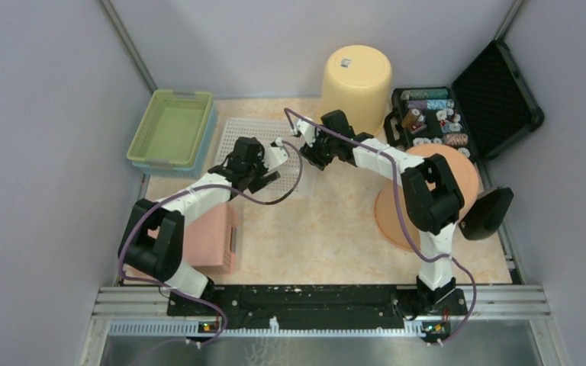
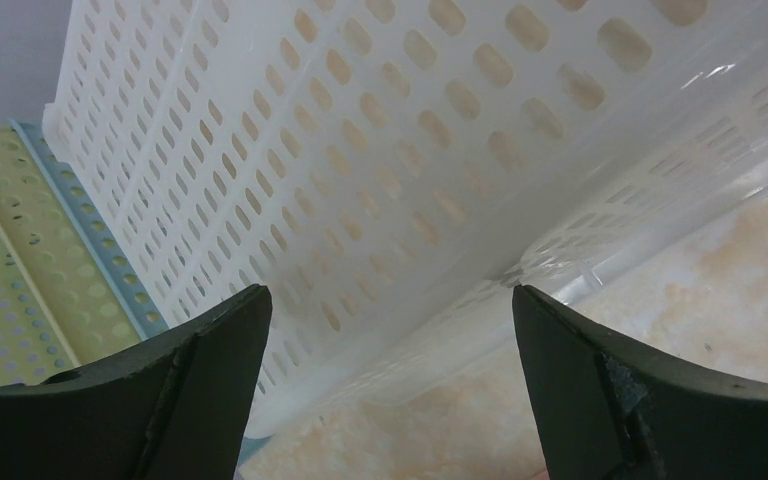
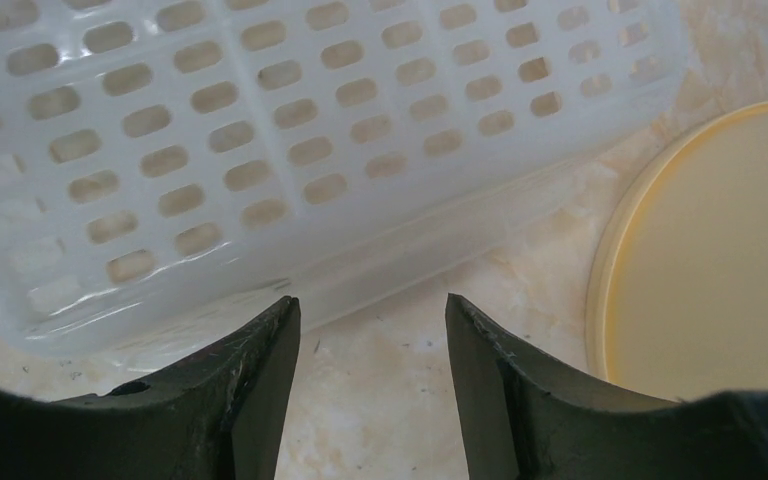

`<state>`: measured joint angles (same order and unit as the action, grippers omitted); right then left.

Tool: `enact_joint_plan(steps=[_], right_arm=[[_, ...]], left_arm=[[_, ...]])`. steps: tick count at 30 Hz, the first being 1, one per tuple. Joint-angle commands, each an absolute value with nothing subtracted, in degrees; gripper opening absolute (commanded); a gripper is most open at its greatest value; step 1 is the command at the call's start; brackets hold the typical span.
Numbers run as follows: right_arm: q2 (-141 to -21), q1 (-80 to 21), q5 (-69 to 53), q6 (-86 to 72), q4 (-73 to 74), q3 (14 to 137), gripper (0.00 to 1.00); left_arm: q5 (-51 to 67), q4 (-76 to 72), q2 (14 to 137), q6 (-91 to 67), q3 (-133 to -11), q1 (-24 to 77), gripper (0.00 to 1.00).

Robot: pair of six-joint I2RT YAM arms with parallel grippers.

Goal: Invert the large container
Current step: Move the container to the center of the board.

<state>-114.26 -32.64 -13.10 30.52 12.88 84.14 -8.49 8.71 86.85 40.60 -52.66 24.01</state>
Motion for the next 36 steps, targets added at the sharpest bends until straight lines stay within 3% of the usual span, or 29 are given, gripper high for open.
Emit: enact_joint_plan(steps=[1, 9, 19, 27, 36], right_arm=[[-115.7, -33.5, -10.8, 29.2, 11.5, 89.4, 0.56], [-113.3, -33.2, -9.1, 28.6, 12.1, 90.9, 0.57], [-101.5, -31.5, -11.8, 27.7, 12.8, 84.5, 0.58], [-87.7, -29.5, -21.0, 30.9, 16.7, 75.9, 0.58], [-74.0, -29.5, -33.5, 37.0, 22.5, 66.5, 0.61]], left_arm=[[-11.2, 5.5, 91.5, 38.2, -55.8, 22.8, 0.95], [-11.9, 2.9, 98.4, 39.2, -61.8, 20.8, 0.94], [-10.6, 2.0, 101.6, 40.6, -67.6, 19.6, 0.95], [-5.6, 8.5, 92.6, 39.9, -66.7, 19.6, 0.99], [-14.3, 3.3, 87.3, 45.0, -59.7, 19.6, 0.99]])
